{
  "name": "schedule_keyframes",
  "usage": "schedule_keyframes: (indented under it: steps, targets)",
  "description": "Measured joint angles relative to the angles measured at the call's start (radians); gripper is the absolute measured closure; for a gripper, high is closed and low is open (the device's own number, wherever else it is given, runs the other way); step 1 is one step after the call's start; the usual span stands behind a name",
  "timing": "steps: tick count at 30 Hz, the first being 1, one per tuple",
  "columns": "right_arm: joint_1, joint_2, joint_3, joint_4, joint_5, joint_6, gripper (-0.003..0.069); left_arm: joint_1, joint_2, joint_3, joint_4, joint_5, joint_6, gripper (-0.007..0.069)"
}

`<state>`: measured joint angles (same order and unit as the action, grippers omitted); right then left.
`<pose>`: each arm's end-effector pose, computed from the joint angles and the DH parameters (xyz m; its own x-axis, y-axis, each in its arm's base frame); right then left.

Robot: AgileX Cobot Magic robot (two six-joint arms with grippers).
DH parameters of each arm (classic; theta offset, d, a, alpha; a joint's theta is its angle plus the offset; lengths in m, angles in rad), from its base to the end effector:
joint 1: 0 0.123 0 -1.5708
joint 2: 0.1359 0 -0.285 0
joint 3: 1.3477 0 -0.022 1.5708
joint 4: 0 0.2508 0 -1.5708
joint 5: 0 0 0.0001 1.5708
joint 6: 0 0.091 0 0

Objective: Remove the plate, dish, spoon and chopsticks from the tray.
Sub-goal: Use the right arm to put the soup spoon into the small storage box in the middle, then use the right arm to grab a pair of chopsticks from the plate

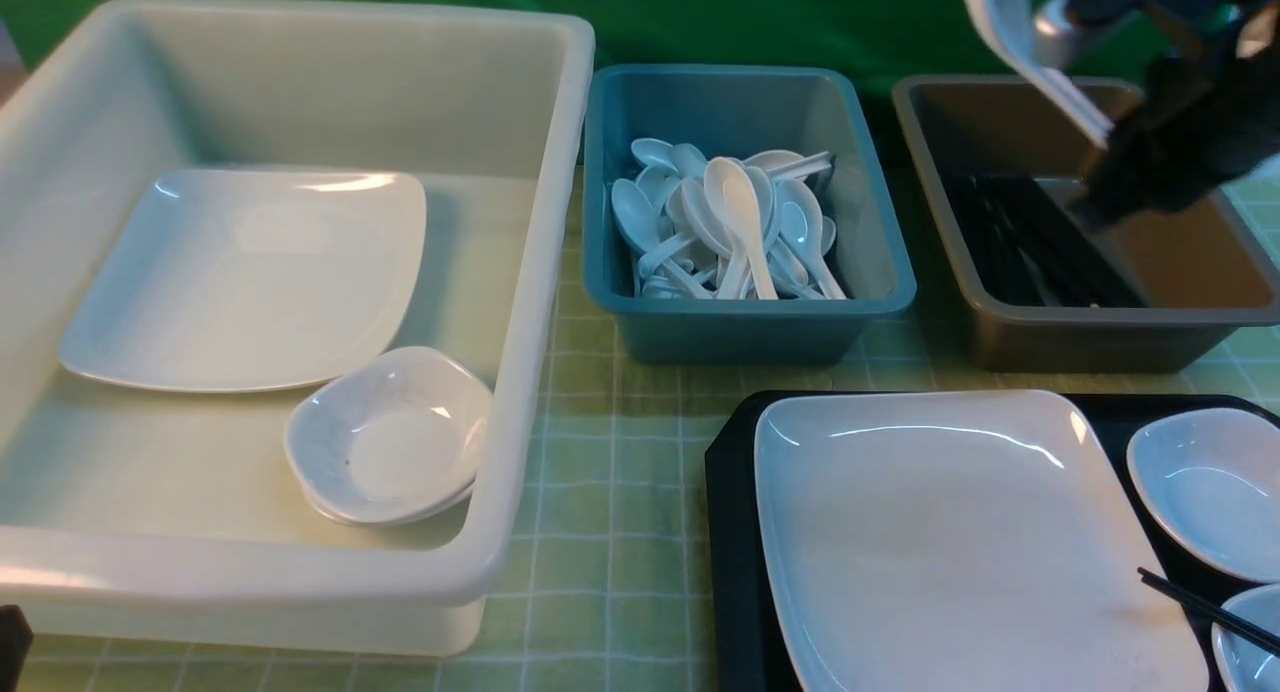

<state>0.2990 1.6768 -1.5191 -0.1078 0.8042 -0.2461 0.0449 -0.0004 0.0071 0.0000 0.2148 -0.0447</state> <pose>0.3636 0.1047 0.3345 -0.6165 -0.5192 -0.5919 -0.4643 0.8469 -0.2593 0.0559 0.0025 0.1913 -0.1316 -0.0506 -0.9900 -0.0508 0.9977 -0.0443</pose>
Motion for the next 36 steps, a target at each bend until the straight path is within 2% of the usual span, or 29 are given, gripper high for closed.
schedule_keyframes:
  steps: [5, 8, 10, 13, 16, 18, 19, 21, 23, 25, 27, 28, 29, 30, 31, 33, 36]
  targets:
    - [0.080, 0.222, -0.161, 0.015, -0.064, 0.201, 0.0551, 0.000, 0.000, 0.000, 0.000, 0.000, 0.000, 0.0612]
    - [0.089, 0.313, -0.246, 0.016, -0.067, 0.287, 0.0551, 0.000, 0.000, 0.000, 0.000, 0.000, 0.000, 0.0610]
    - [0.089, 0.393, -0.311, 0.016, -0.068, 0.389, 0.0536, 0.000, 0.000, 0.000, 0.000, 0.000, 0.000, 0.0608]
    - [0.089, 0.437, -0.354, 0.014, -0.076, 0.472, 0.0448, 0.000, 0.000, 0.000, 0.000, 0.000, 0.000, 0.0603]
    - [0.089, 0.446, -0.382, 0.014, -0.083, 0.495, 0.0319, 0.000, 0.000, 0.000, 0.000, 0.000, 0.000, 0.0603]
    - [0.089, 0.439, -0.423, 0.014, -0.054, 0.492, 0.0200, 0.000, 0.000, 0.000, 0.000, 0.000, 0.000, 0.0602]
    - [0.089, 0.437, -0.426, 0.014, -0.054, 0.489, 0.0200, 0.000, 0.000, 0.000, 0.000, 0.000, 0.000, 0.0602]
    - [0.089, 0.415, -0.470, 0.014, 0.050, 0.449, 0.0177, 0.000, 0.000, 0.000, 0.000, 0.000, 0.000, 0.0600]
    - [0.089, 0.387, -0.522, 0.007, 0.185, 0.361, 0.0225, 0.000, 0.000, 0.000, 0.000, 0.000, 0.000, 0.0599]
    - [0.089, 0.340, -0.573, -0.036, 0.329, 0.239, 0.0349, 0.000, 0.000, 0.000, 0.000, 0.000, 0.000, 0.0594]
    - [0.089, 0.298, -0.578, -0.063, 0.368, 0.197, 0.0463, 0.000, 0.000, 0.000, 0.000, 0.000, 0.000, 0.0592]
    - [0.089, 0.249, -0.575, -0.087, 0.387, 0.178, 0.0557, 0.000, 0.000, 0.000, 0.000, 0.000, 0.000, 0.0591]
    - [0.089, 0.242, -0.574, -0.090, 0.389, 0.176, 0.0557, 0.000, 0.000, 0.000, 0.000, 0.000, 0.000, 0.0590]
    - [0.089, 0.189, -0.558, -0.109, 0.394, 0.169, 0.0616, 0.000, 0.000, 0.000, 0.000, 0.000, 0.000, 0.0589]
    - [0.089, 0.122, -0.518, -0.128, 0.397, 0.165, 0.0640, 0.000, 0.000, 0.000, 0.000, 0.000, 0.000, 0.0588]
    - [0.089, 0.079, -0.482, -0.133, 0.398, 0.158, 0.0648, 0.000, 0.000, 0.000, 0.000, 0.000, 0.000, 0.0587]
    - [0.072, -0.058, -0.314, -0.139, 0.400, 0.147, 0.0659, 0.000, 0.000, 0.000, 0.000, 0.000, 0.000, 0.0582]
